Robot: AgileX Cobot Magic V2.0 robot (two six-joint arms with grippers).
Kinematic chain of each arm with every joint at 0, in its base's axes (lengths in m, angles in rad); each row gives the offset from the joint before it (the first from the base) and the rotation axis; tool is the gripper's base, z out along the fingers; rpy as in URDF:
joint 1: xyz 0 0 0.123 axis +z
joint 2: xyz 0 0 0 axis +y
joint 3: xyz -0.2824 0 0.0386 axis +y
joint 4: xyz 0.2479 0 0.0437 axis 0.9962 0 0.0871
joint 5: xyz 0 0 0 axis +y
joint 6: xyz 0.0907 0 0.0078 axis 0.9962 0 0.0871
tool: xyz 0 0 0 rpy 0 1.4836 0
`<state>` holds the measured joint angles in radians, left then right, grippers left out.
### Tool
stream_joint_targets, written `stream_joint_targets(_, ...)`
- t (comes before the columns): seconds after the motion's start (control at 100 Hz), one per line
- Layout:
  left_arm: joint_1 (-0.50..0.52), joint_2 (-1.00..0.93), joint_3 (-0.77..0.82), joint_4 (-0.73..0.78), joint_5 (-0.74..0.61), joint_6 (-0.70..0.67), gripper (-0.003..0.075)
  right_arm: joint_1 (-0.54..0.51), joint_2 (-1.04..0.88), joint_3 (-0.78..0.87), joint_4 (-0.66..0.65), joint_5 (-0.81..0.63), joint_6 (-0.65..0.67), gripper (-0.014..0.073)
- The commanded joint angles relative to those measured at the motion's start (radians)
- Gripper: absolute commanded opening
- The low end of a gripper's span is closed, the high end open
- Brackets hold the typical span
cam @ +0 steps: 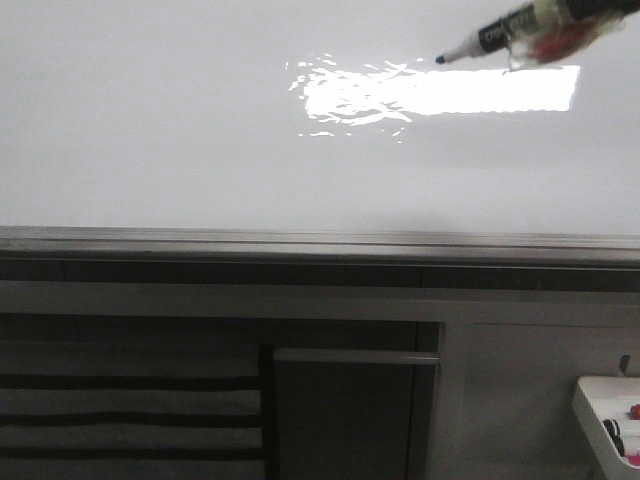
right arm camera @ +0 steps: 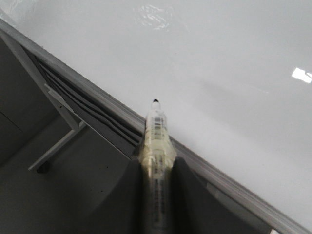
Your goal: Write number 3 on whiteboard
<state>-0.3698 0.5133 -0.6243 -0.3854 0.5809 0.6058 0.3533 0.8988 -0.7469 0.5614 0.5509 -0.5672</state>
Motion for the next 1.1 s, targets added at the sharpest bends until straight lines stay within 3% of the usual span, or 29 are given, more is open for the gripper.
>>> stream_joint_targets(0.0,0.003,-0.007,-0.003,-0.059,-0.136,-0.014,0.0349,-0.004,0.001,-0.012,0.049,-0.097,0.003,-0.0034)
stream_joint_targets(0.35,0.003,-0.007,-0.003,-0.090,-0.156,-0.014,0.0348,0.008,0.213,-0.200,0.043,-0.025,0.000,-0.0034)
stream_joint_targets(0.59,0.003,-0.007,-0.003,-0.090,-0.158,-0.014,0.0348,0.076,0.335,-0.306,0.009,-0.108,0.005,-0.0034)
stream_joint_targets(0.83,0.003,-0.007,-0.003,-0.090,-0.158,-0.014,0.0349,0.049,0.421,-0.324,-0.028,-0.168,0.005,-0.0034)
stream_joint_targets(1.02,0.003,-0.007,-0.003,-0.090,-0.162,-0.014,0.0348,-0.040,0.384,-0.308,-0.039,-0.049,0.026,-0.0034)
stream_joint_targets(1.09,0.003,-0.007,-0.003,-0.090,-0.164,-0.014,0.0349,-0.023,0.384,-0.271,-0.035,-0.041,0.026,-0.0034)
